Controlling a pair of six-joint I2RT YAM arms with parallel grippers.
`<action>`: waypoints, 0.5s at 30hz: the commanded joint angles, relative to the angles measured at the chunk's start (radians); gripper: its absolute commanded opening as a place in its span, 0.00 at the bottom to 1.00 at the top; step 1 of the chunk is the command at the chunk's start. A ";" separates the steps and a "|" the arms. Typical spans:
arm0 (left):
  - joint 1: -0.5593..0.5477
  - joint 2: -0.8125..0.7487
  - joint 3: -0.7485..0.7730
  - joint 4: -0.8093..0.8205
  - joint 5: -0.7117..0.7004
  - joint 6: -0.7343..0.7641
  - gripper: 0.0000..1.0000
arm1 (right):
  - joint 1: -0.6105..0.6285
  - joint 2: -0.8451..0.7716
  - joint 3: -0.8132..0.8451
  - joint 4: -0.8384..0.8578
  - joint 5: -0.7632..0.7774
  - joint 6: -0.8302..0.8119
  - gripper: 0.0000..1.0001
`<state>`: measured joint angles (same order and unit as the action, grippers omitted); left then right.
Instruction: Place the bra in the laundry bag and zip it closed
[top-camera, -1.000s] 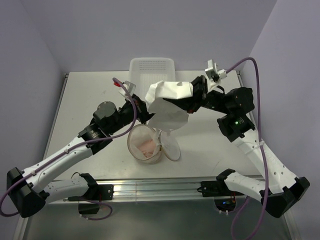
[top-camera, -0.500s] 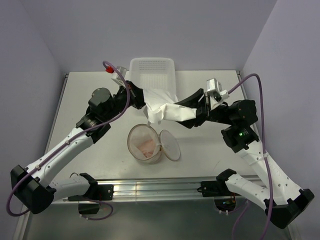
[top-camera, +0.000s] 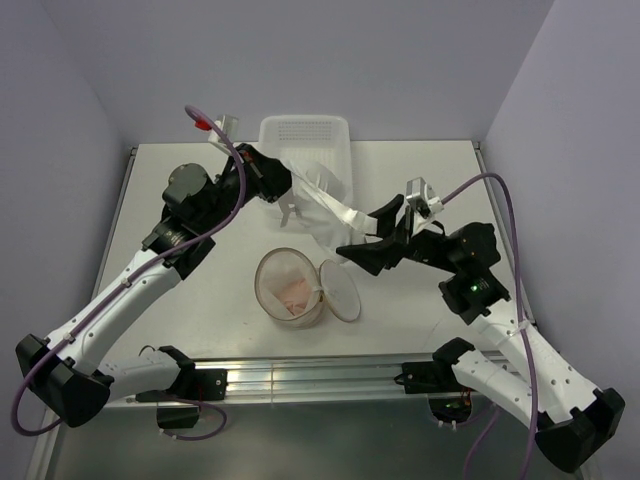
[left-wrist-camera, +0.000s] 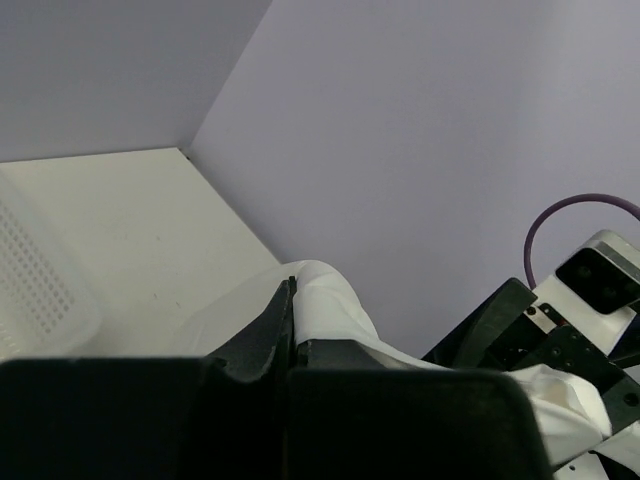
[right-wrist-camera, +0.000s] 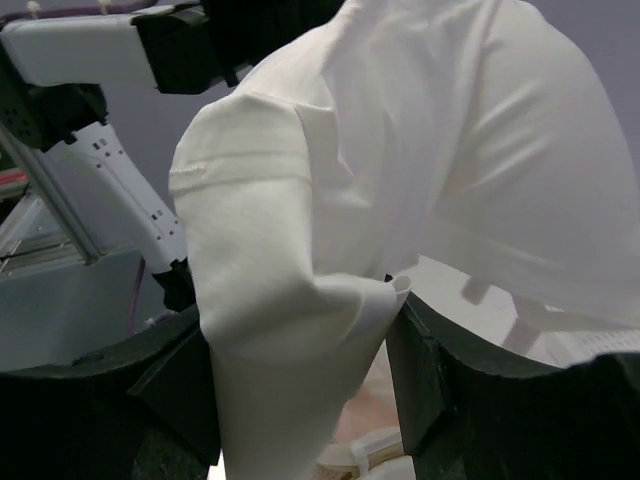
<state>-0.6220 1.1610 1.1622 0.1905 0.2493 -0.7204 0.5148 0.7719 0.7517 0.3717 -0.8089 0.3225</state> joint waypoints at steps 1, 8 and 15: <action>0.004 -0.007 0.050 0.007 -0.001 -0.005 0.00 | 0.001 -0.040 -0.011 0.016 0.155 -0.005 0.63; 0.002 0.009 0.050 -0.017 -0.018 0.013 0.00 | 0.002 -0.034 0.201 -0.155 0.363 -0.126 0.46; 0.001 0.035 0.079 -0.002 -0.114 0.033 0.00 | 0.135 0.012 0.285 -0.304 0.241 -0.218 0.49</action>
<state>-0.6212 1.1877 1.1782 0.1532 0.2005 -0.7143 0.5663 0.7654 1.0214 0.1696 -0.5449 0.1825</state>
